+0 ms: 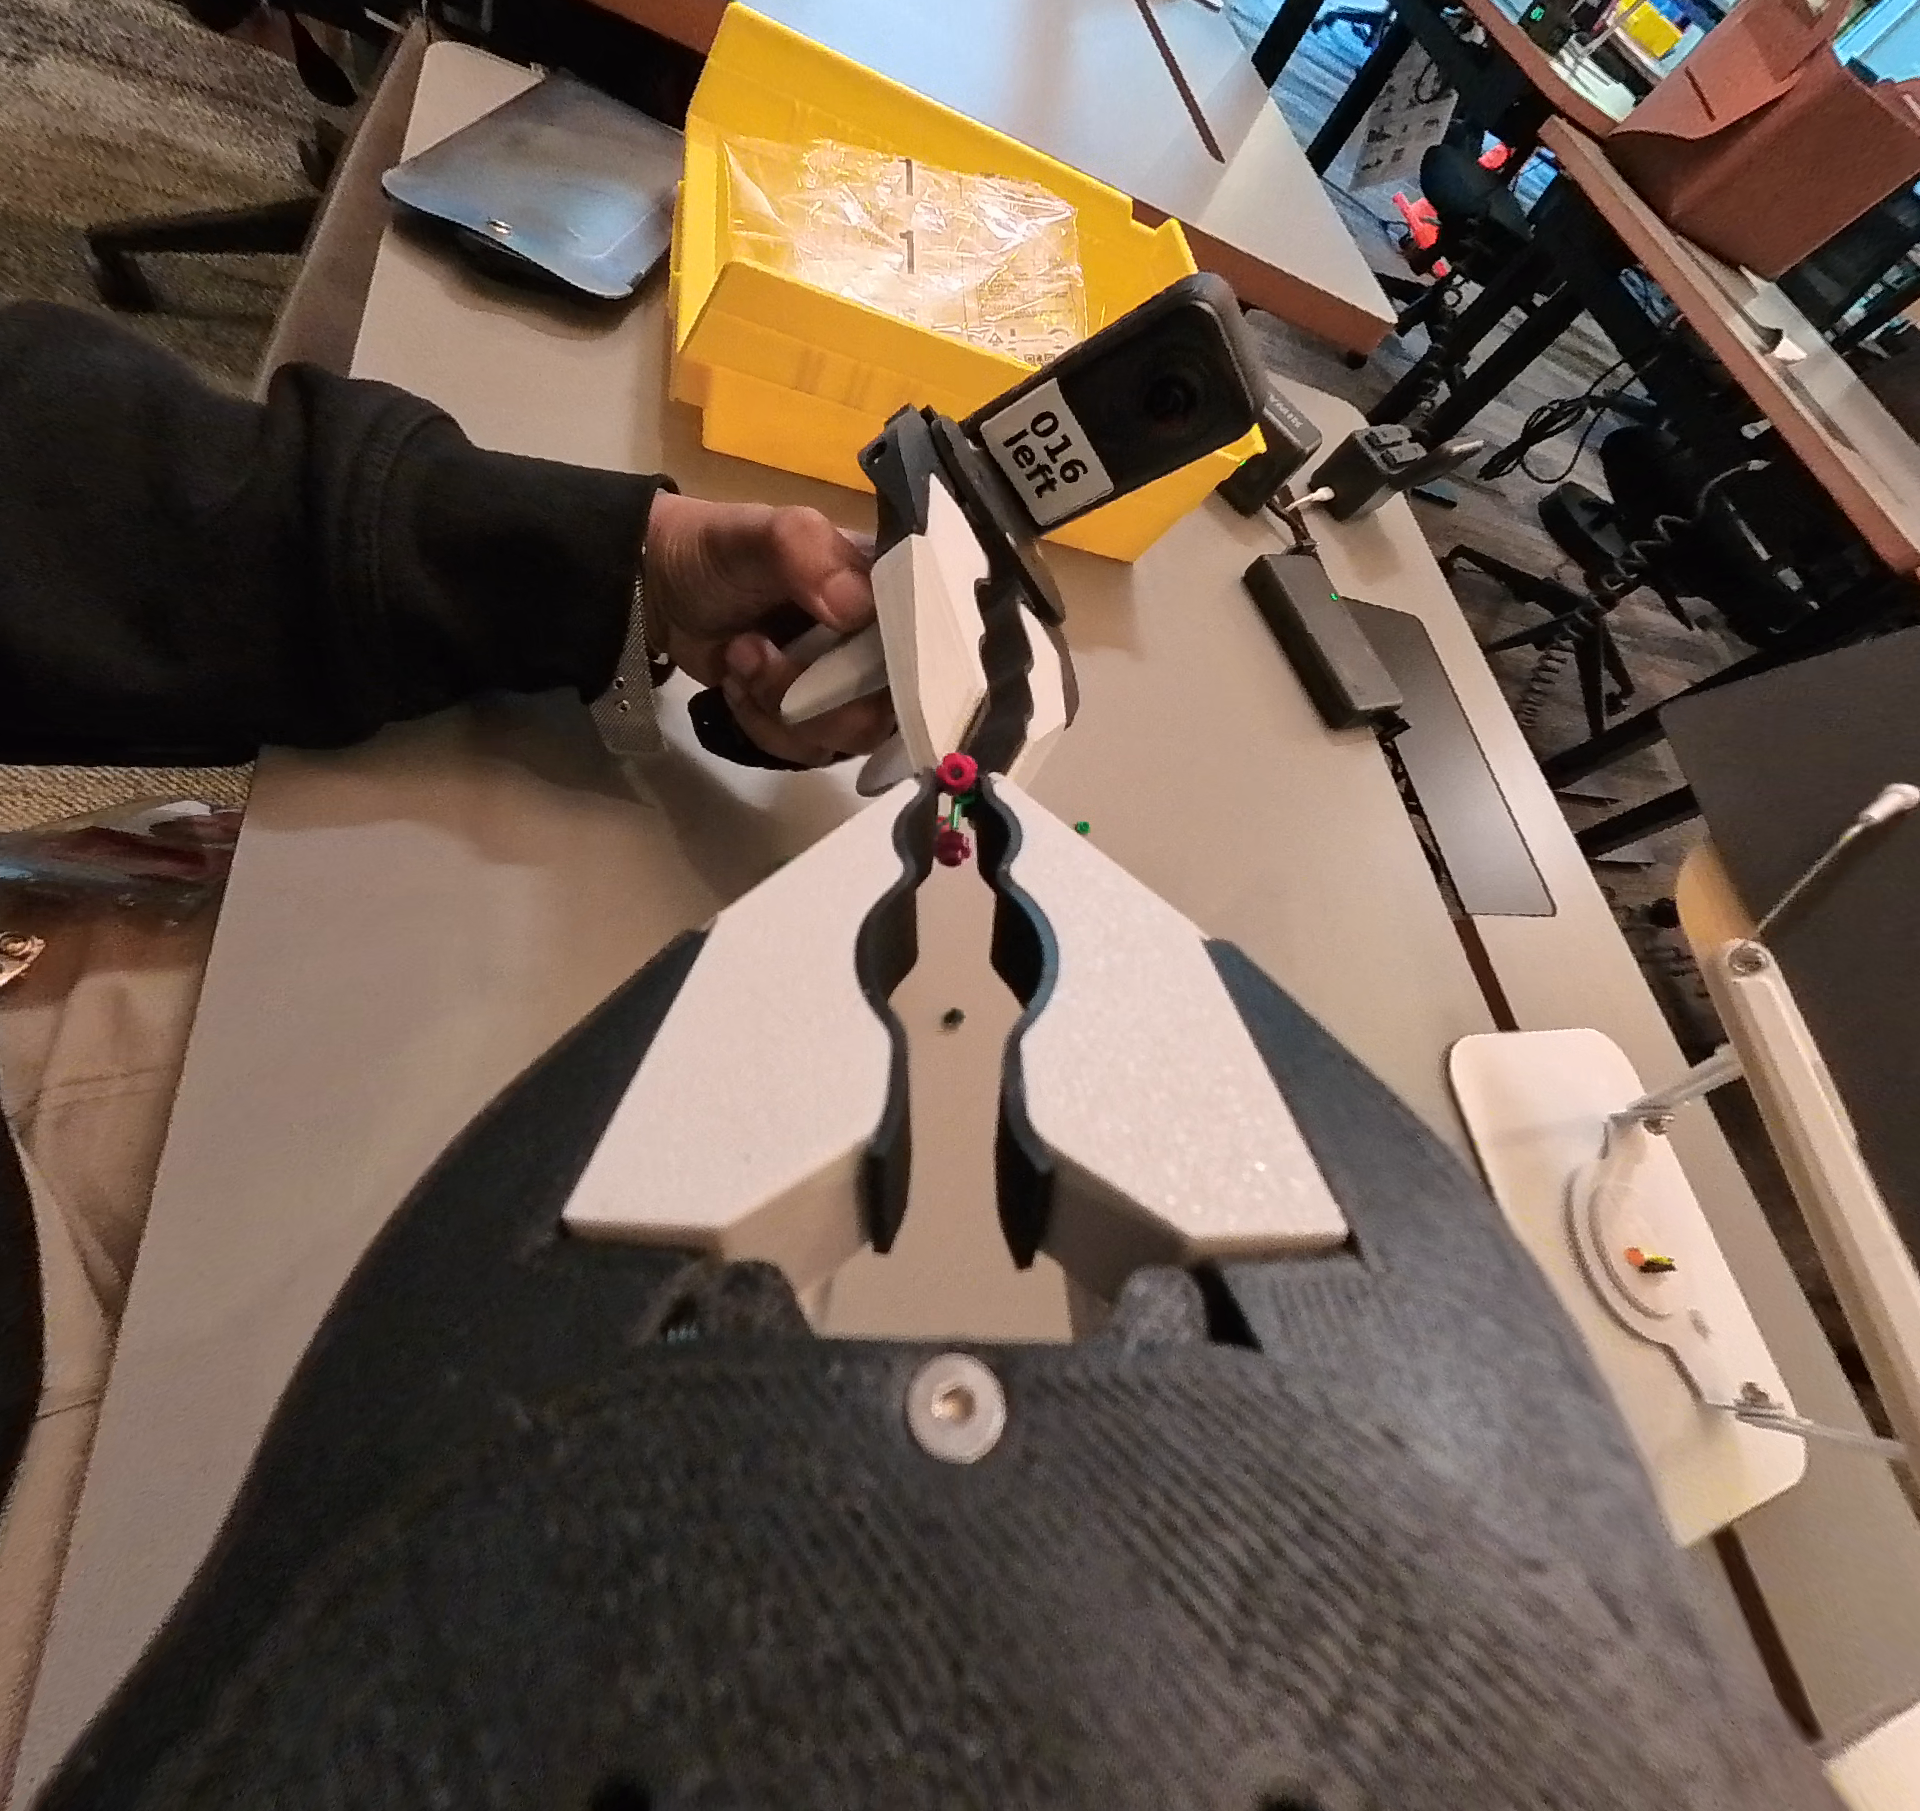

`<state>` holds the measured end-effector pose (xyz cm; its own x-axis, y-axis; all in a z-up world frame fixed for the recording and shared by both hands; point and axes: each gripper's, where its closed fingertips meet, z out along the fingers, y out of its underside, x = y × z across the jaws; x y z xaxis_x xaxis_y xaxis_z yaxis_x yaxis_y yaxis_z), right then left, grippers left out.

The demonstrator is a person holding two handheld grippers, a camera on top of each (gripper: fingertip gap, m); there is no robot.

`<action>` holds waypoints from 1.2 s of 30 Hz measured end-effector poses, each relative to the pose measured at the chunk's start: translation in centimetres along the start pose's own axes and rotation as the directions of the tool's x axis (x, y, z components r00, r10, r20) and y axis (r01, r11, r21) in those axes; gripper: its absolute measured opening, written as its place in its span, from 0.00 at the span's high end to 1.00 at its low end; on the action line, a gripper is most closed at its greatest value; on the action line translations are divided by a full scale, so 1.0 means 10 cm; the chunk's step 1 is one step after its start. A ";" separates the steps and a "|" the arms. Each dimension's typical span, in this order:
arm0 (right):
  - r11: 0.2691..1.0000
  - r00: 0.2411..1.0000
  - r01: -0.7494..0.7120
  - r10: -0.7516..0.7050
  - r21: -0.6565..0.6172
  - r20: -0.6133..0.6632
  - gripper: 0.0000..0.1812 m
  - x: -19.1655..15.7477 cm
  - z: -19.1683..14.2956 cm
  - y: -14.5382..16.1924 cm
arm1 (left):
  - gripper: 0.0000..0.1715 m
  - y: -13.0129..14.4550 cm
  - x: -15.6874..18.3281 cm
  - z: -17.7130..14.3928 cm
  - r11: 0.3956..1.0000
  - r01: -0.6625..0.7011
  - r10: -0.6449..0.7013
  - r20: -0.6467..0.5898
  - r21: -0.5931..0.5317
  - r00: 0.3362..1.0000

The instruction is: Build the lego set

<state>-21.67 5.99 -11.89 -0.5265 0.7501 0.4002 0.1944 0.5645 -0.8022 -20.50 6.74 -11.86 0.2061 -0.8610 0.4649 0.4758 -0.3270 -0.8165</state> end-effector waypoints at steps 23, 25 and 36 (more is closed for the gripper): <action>0.999 0.999 -0.039 0.040 0.024 -0.035 0.95 0.01 -0.07 0.06 | 0.98 -0.03 -0.03 -0.03 1.000 -0.003 0.002 0.023 0.017 1.000; 0.999 0.998 -0.023 0.025 0.033 -0.053 0.93 0.03 -0.09 0.04 | 0.98 -0.04 -0.02 -0.04 1.000 -0.001 0.000 0.020 0.022 1.000; 0.992 0.987 0.117 -0.120 -0.040 -0.102 0.93 0.03 -0.04 0.07 | 0.98 0.01 0.00 0.01 1.000 0.031 -0.031 -0.016 -0.001 0.999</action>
<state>-21.31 6.73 -12.13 -0.4586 0.7079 0.5372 0.1644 0.6617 -0.7316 -20.41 6.73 -11.88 0.1775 -0.8568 0.4842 0.4811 -0.3536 -0.8022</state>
